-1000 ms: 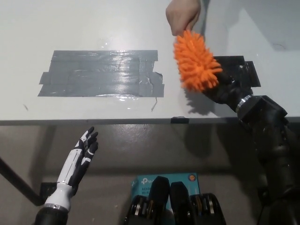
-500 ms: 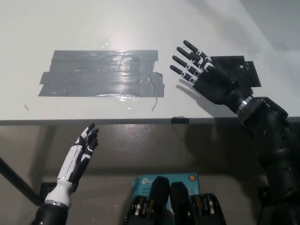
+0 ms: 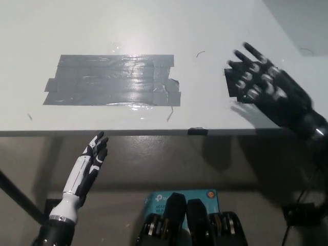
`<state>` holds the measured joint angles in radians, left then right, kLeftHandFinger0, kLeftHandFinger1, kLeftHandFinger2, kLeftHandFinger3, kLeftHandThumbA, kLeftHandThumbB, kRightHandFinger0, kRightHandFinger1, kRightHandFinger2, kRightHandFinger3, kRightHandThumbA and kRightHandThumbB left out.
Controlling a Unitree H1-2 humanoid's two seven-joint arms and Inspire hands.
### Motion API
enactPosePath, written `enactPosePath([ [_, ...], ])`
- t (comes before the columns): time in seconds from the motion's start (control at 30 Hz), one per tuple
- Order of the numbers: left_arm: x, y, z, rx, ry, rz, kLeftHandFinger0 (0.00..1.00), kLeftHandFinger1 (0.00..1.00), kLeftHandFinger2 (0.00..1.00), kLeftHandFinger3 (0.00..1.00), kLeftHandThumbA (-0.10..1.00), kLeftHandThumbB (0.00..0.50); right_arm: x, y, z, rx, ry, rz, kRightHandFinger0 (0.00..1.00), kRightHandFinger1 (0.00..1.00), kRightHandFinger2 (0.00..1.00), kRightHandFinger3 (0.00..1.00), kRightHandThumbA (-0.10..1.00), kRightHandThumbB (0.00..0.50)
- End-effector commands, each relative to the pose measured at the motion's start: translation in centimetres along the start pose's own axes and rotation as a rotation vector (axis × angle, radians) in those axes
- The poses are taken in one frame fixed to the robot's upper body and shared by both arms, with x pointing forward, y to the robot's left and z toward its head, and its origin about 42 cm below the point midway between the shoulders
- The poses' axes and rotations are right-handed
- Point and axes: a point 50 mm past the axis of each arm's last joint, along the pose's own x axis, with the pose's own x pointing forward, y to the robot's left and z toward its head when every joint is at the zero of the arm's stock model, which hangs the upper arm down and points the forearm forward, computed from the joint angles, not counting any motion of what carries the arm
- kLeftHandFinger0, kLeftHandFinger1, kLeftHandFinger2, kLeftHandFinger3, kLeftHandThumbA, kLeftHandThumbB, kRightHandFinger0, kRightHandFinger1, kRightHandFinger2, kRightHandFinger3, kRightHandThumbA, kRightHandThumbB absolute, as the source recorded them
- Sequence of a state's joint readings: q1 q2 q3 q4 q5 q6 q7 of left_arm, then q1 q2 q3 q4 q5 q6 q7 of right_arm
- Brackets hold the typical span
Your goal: An orange duster is kept infront of the robot in the middle of the table and the robot extends its right arm to grab the duster, picks it up and hands it to a person
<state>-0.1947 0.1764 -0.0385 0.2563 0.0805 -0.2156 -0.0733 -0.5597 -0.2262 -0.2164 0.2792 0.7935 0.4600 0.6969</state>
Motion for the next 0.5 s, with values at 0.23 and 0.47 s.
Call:
enactPosePath([
  [0.23,-0.5,0.2,0.0,0.024,-0.018,-0.016,0.95,1.0,0.98,1.0,0.9,0.165,-8.2,1.6,-2.5,0.049,-0.038,0.022,1.0,1.0,1.0,1.0,0.67,0.454],
  [0.47,-1.5,-0.3,-0.9,0.014,0.0,-0.023,0.95,1.0,0.97,1.0,0.88,0.159,-10.3,1.3,-6.4,-0.105,-0.112,-0.351,1.0,1.0,1.0,1.0,0.66,0.382],
])
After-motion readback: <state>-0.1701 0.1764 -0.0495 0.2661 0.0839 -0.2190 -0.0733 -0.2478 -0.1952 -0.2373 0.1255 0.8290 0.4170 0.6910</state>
